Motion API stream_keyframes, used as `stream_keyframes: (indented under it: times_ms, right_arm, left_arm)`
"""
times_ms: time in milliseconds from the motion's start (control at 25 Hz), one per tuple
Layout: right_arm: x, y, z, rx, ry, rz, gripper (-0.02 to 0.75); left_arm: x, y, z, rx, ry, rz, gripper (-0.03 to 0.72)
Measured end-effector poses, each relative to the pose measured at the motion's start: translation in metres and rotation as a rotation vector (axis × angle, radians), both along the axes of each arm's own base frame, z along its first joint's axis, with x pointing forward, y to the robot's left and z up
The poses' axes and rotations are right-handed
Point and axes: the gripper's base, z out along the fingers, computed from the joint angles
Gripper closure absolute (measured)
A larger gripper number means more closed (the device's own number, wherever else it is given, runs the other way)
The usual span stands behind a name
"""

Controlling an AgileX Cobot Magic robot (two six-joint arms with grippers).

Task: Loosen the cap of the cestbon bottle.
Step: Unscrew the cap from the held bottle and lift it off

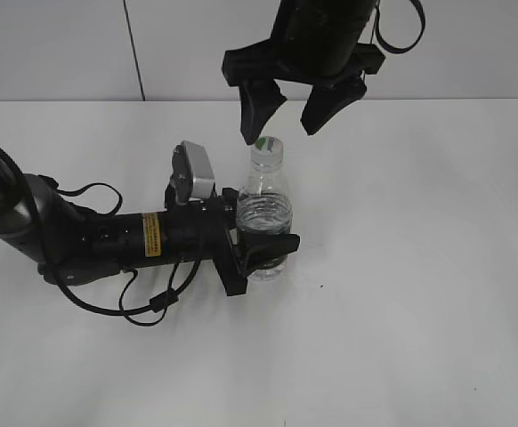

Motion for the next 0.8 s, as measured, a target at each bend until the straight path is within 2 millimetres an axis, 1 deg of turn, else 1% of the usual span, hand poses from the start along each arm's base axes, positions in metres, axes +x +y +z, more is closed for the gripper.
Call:
stream_keyframes:
  times_ms: [320,560,680,800]
  right_arm:
    - [0.0,0.002,-0.001,0.014,0.013,0.0,0.148]
    - [0.003,0.009,-0.015,0.003,0.036,0.023,0.148]
    - [0.003,0.01,-0.017,0.001,0.04,0.022,0.149]
    - [0.003,0.01,-0.017,0.001,0.04,0.022,0.179]
  left_arm:
    - [0.0,0.0,0.0,0.0,0.0,0.0,0.287]
    - [0.0,0.0,0.0,0.0,0.0,0.0,0.287]
    - [0.0,0.0,0.0,0.0,0.0,0.0,0.287]
    - [0.0,0.0,0.0,0.0,0.0,0.0,0.287]
